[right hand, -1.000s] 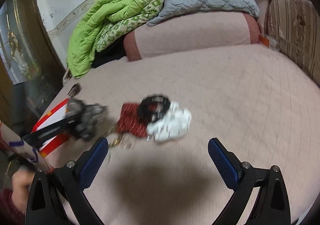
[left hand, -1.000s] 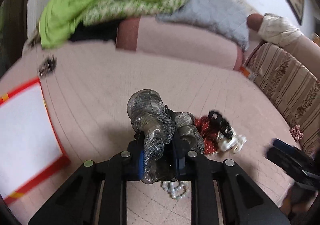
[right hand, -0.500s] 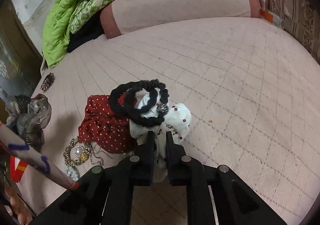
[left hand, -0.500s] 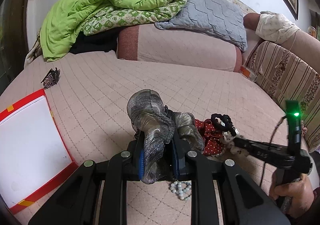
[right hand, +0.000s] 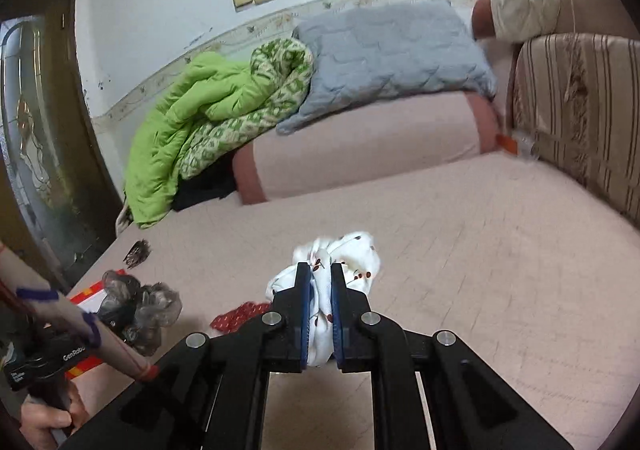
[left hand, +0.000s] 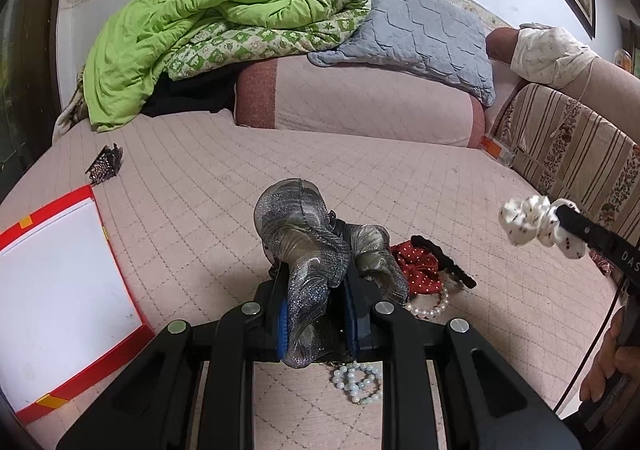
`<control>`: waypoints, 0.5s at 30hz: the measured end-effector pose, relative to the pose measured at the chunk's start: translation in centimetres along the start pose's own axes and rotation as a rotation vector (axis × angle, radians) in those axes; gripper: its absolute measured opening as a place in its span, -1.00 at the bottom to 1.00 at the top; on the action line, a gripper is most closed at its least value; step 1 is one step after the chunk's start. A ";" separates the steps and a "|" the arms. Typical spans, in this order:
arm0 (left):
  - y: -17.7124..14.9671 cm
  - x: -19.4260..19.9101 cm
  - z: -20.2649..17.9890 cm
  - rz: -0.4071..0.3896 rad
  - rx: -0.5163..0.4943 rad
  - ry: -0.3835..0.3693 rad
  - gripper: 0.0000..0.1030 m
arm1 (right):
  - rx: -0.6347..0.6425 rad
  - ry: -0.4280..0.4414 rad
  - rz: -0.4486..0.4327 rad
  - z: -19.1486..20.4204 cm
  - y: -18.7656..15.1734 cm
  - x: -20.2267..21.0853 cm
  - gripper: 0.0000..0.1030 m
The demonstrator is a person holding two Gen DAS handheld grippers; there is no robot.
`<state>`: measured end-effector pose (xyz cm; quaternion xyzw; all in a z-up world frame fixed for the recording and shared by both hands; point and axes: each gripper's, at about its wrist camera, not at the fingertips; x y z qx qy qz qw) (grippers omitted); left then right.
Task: Organize jewelry
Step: 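Grasp the white dotted scrunchie with the right gripper while left holds grey scrunchie, then carry both scrunchies to the red tray and release them inside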
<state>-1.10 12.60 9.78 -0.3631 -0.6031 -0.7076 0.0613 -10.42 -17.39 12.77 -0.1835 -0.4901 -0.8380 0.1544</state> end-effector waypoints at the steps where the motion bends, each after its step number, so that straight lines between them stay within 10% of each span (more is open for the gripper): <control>1: 0.0 0.1 0.0 -0.001 -0.004 0.003 -0.60 | -0.009 0.011 0.017 0.0 -0.1 -0.3 -0.81; 15: -1.8 4.0 7.3 -0.015 0.107 0.148 -0.60 | 0.089 0.196 0.117 6.7 -3.2 -1.9 -0.81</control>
Point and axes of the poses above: each gripper's, at about its wrist camera, not at the fingertips, and x roughly against the way its jaws point, z to its left, y to its top, and after that the axes turned 10 degrees about -x, right-handed
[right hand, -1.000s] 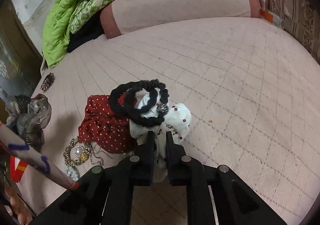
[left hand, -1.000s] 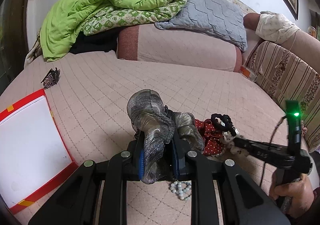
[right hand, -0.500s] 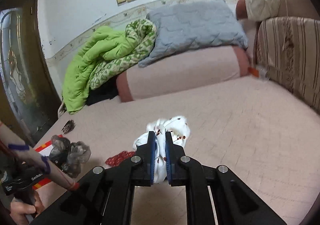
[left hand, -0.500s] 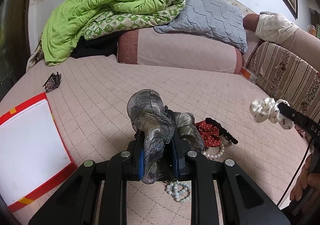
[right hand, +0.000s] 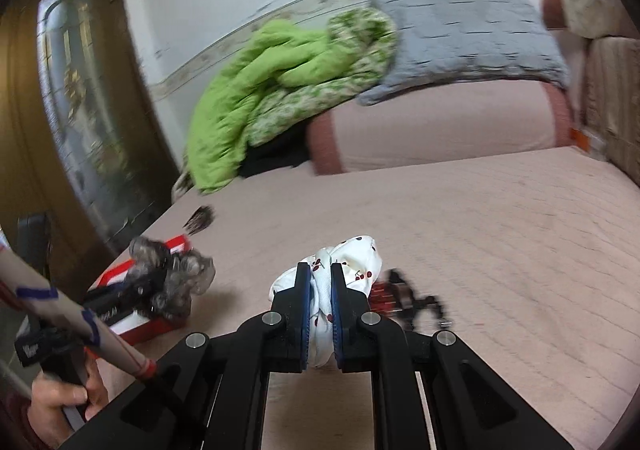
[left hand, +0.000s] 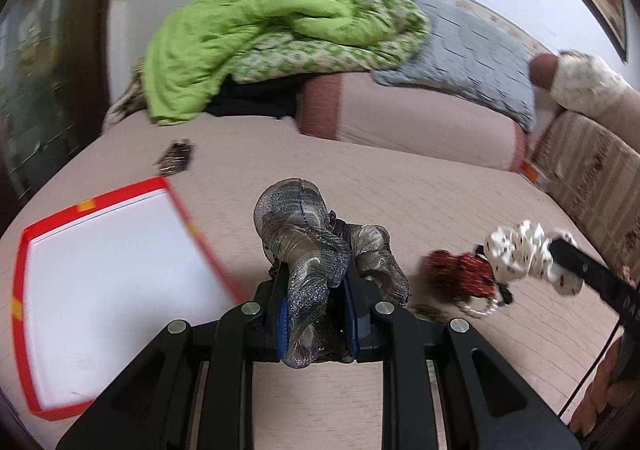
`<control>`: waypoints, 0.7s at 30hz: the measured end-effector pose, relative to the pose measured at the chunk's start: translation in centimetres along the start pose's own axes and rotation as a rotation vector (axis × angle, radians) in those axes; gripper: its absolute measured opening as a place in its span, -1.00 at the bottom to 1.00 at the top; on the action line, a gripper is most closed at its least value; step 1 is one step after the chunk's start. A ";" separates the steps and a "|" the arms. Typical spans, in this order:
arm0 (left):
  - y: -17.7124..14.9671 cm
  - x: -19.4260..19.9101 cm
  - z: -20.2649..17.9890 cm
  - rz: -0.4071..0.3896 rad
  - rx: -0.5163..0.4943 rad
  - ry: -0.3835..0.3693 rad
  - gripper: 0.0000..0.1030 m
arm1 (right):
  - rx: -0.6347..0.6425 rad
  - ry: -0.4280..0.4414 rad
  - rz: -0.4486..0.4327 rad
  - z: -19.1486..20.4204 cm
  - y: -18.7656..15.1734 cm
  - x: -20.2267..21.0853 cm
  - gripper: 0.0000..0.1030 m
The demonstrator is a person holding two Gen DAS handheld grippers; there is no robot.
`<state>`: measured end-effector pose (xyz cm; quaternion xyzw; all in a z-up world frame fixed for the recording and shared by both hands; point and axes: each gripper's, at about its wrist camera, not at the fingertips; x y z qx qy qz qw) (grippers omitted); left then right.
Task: Organize jewelry
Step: 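Carry both scrunchies to the red tray and release them inside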
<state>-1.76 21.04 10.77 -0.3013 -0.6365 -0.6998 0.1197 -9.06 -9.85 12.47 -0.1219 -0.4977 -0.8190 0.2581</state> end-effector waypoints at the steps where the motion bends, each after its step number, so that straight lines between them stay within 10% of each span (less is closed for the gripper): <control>1: -0.1 0.2 0.8 0.002 0.012 0.016 -0.60 | 0.004 0.012 0.011 0.7 -0.2 -0.4 -0.81; 21: -1.6 -0.4 24.7 0.094 0.424 0.320 -0.60 | 0.179 0.286 0.261 24.3 -0.8 -15.4 -0.81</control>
Point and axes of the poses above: each gripper's, at about its wrist camera, not at the fingertips, and x roughly against the way its jaws point, z to its left, y to its top, and after that the axes turned 10 degrees about -x, right-handed
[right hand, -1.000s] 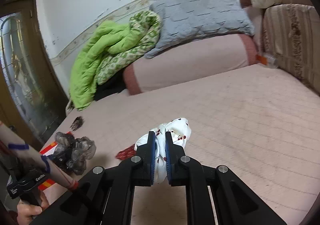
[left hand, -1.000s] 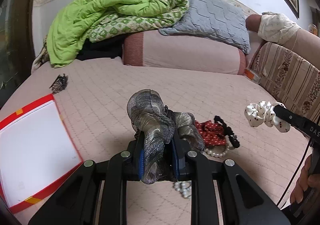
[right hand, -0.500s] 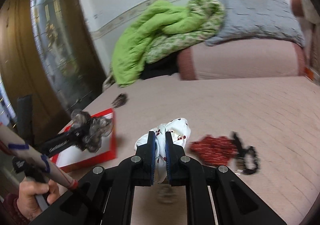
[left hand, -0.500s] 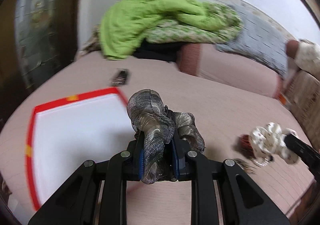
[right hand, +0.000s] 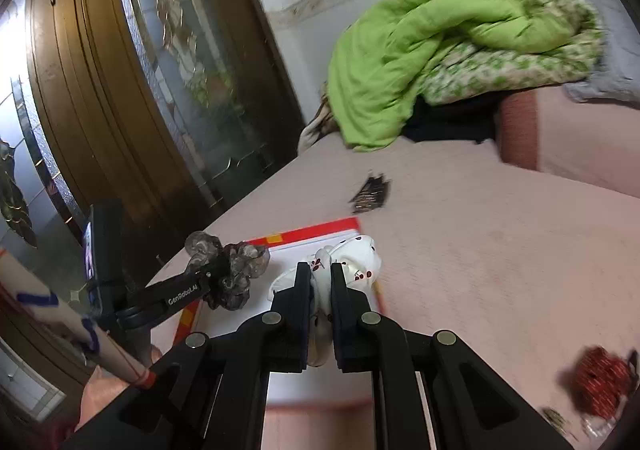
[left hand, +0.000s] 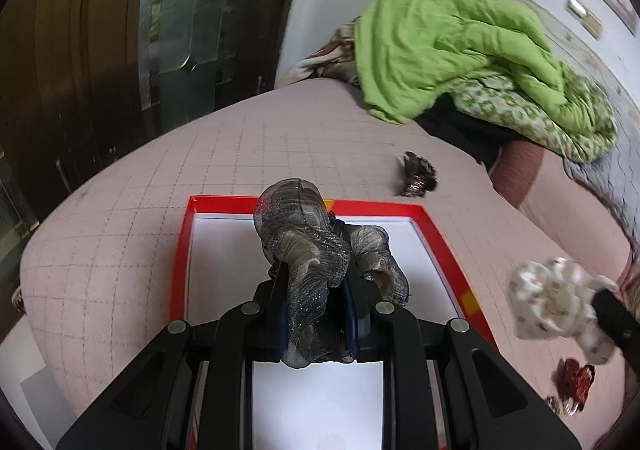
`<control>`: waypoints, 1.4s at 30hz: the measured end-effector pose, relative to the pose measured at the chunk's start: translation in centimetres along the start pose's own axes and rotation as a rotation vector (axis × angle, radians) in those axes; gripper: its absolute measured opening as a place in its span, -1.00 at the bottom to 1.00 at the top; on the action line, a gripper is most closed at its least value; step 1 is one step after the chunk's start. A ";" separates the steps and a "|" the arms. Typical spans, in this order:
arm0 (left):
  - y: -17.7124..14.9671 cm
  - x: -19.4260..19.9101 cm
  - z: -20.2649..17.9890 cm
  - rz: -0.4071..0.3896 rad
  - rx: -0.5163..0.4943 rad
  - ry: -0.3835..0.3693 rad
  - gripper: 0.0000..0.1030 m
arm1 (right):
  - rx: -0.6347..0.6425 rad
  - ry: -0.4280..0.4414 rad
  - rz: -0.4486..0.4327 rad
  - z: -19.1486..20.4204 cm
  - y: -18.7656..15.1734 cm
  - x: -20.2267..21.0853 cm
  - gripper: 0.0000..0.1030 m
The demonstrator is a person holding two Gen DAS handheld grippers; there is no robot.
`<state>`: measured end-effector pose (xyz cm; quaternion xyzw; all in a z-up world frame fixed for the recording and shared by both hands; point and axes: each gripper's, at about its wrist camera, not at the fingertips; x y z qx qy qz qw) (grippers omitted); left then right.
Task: Organize jewelry
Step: 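Carry both scrunchies to the red tray and release them inside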
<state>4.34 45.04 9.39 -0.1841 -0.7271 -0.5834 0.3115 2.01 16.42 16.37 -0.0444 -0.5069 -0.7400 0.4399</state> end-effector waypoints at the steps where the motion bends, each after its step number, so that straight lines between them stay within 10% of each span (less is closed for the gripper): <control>1: 0.1 -0.2 0.3 0.002 0.007 0.005 -0.60 | 0.003 -0.001 0.014 0.4 0.4 -1.7 -0.81; 13: 1.3 -4.3 2.4 0.079 0.056 0.065 -0.56 | -0.008 -0.010 0.136 0.5 2.6 -14.2 -0.80; 21: 1.3 -5.0 2.9 0.095 0.072 0.095 0.16 | 0.028 -0.014 0.150 0.7 2.0 -18.1 -0.71; 28: 1.5 -4.4 2.4 0.071 0.061 0.082 0.40 | 0.010 -0.051 0.141 0.0 2.2 -18.0 0.29; 42: 2.1 -1.8 1.9 -0.039 0.070 0.130 0.41 | 0.021 -0.104 0.129 -1.5 0.2 -14.1 0.49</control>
Point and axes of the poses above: each gripper's, at about its wrist camera, not at the fingertips, and x roughly against the way its jaws point, z to its left, y to its top, and after that the axes turned 10 degrees about -x, right-handed
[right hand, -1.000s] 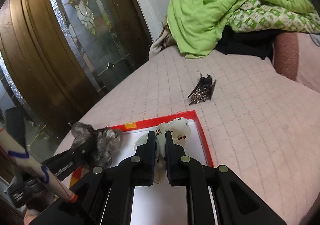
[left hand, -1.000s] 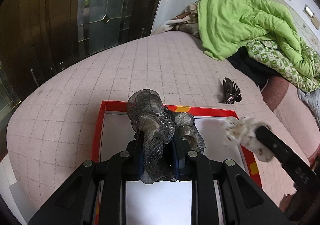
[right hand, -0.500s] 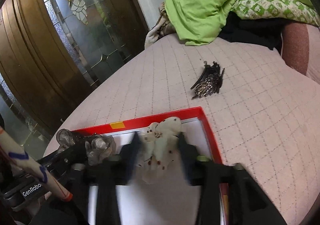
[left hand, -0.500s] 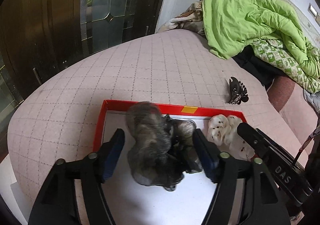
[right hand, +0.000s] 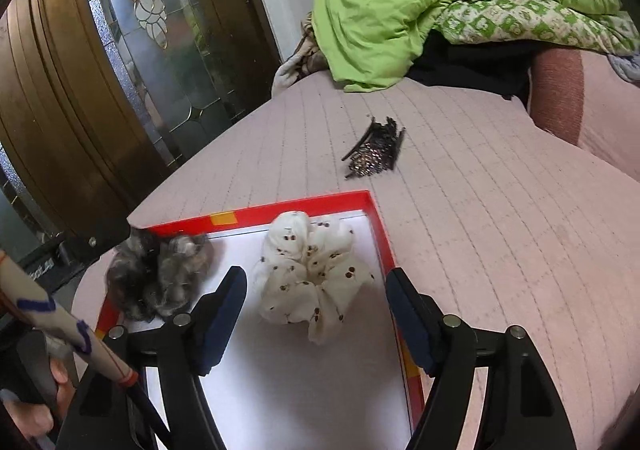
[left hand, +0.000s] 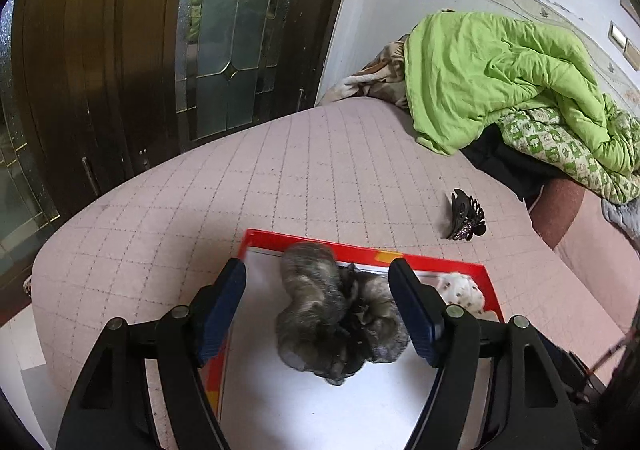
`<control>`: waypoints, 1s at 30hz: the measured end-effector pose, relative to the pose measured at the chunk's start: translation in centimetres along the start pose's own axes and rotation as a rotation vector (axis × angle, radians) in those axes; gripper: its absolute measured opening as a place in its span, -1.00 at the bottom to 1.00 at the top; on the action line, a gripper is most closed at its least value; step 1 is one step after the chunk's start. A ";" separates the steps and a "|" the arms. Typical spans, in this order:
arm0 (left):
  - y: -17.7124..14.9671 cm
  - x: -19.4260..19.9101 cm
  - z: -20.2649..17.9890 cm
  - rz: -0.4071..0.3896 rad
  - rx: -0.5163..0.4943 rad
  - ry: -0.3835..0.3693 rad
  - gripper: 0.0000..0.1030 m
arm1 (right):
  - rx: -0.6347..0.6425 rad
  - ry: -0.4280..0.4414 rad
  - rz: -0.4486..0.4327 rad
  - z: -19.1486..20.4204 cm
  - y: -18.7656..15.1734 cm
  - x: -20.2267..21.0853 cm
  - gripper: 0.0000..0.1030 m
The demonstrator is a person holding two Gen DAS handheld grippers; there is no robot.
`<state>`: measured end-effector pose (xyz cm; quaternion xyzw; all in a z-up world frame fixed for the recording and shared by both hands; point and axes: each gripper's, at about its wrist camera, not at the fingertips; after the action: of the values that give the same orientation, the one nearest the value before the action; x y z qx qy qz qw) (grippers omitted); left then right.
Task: Organize jewelry
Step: 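Carry both scrunchies to the red tray and release them inside, then move the left gripper to the red polka-dot scrunchie and grasp it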
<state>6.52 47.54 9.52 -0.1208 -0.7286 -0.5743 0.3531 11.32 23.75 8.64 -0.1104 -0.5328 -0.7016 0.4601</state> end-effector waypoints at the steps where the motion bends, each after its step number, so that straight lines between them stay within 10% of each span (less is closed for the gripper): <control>1: 0.0 0.0 -0.2 -0.002 -0.004 0.000 0.41 | -0.002 -0.006 -0.002 -0.1 -0.3 0.5 0.49; 16: -1.0 3.4 -6.6 -0.052 -0.137 -0.093 0.42 | -0.195 -0.024 -0.041 -4.7 -4.1 8.7 0.49; 30: -5.8 7.7 -18.2 -0.006 -0.367 -0.311 0.42 | -0.275 -0.115 -0.252 -13.4 -5.8 22.7 0.49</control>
<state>4.42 27.16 11.84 -0.2677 -0.6582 -0.6725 0.2070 -1.13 0.48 14.07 -0.1447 -0.4669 -0.8123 0.3180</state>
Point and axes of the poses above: each gripper's, at about its wrist camera, not at the fingertips, and x roughly against the way its jaws point, z to its left, y to its top, and after that the axes turned 10 degrees about -x, right-handed
